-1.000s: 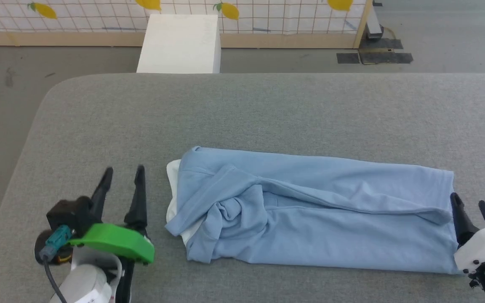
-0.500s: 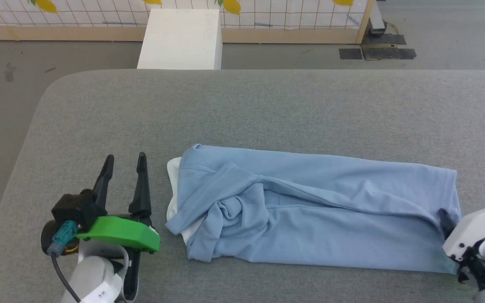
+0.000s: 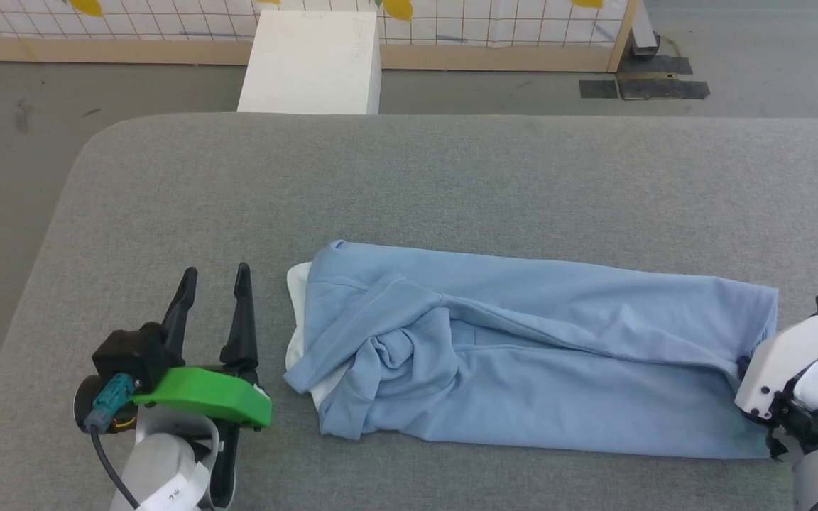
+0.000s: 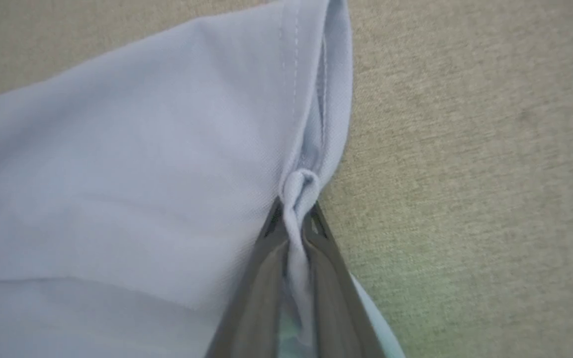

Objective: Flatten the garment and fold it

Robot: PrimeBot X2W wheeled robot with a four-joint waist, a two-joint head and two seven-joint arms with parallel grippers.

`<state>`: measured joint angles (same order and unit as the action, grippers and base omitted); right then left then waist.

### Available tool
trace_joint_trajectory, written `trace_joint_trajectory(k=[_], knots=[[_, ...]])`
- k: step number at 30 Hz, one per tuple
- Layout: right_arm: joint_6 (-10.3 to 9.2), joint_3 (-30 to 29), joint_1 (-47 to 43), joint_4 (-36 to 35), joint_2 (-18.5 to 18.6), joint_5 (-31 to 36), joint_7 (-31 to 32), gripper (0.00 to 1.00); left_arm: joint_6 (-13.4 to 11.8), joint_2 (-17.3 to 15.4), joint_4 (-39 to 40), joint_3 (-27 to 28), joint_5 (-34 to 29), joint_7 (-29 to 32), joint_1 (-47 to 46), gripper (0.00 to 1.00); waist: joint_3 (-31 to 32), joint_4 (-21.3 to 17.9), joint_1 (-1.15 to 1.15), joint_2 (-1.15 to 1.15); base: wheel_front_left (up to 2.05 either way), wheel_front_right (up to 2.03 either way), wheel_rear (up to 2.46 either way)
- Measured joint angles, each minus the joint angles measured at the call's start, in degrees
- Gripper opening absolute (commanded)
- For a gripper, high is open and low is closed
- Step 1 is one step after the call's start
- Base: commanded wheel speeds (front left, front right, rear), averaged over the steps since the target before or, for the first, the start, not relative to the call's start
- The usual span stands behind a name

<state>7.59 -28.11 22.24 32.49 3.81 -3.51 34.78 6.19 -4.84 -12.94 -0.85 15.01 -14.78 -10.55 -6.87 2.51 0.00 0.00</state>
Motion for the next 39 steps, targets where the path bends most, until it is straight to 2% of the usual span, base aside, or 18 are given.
trace_joint_trajectory(k=[5, 13, 18, 22, 26, 31, 35, 39], knots=[[0.01, -0.87, -1.32, -1.33, 3.05, 2.90, -4.53, 0.00, 0.41, 0.70, -0.66, 0.21, -0.33, 0.00, -0.09, 1.00, 0.22, 0.29, 0.00, 0.00, 0.00, 0.00, 0.00], [0.00, -8.16, -2.54, -2.34, 11.56, 11.77, -13.63, 0.00, 0.86, 0.97, -1.14, 0.35, -0.70, 0.00, -0.66, 1.00, -0.59, 0.85, 0.00, 0.00, 0.00, 0.00, 0.00], [0.00, -10.17, -2.50, -2.25, 13.07, 16.15, -16.56, 0.00, 0.87, 1.10, -1.24, 0.35, -1.65, 0.00, -0.97, 1.00, -1.13, 1.25, 0.00, 0.00, 0.00, 0.00, 0.00], [0.00, -8.06, -2.50, -2.76, 12.98, 15.70, -14.78, 0.00, 0.90, 1.15, -1.48, 0.33, -1.68, 0.00, -1.01, 1.00, -0.84, 1.38, 0.00, 0.00, 0.00, 0.00, 0.00], [0.00, -0.32, -3.02, -9.34, 11.13, 11.43, -8.01, 0.00, 0.90, 1.19, -1.48, 0.38, -1.92, 0.00, -1.01, 1.00, -0.11, 1.35, 0.00, 0.00, 0.00, 0.00, 0.00], [0.00, 13.72, -8.38, -27.96, 7.49, 4.01, 4.71, 0.00, 0.90, 1.19, -1.41, 0.30, -1.94, 0.00, -0.98, 1.00, 0.88, 1.29, 0.00, 0.00, 0.00, 0.00, 0.00], [0.00, 24.62, -10.99, -41.33, 7.32, 0.14, 12.23, 0.00, 0.90, 1.19, -1.38, -0.14, -2.11, 0.00, -0.98, 1.00, 1.27, 1.46, 0.00, 0.00, 0.00, 0.00, 0.00], [0.00, 35.20, -10.17, -45.37, 7.91, -1.78, 14.99, 0.00, 0.91, 1.18, -1.37, -0.57, -2.10, 0.00, -0.98, 1.00, 1.00, 1.62, 0.00, 0.00, 0.00, 0.00, 0.00]])
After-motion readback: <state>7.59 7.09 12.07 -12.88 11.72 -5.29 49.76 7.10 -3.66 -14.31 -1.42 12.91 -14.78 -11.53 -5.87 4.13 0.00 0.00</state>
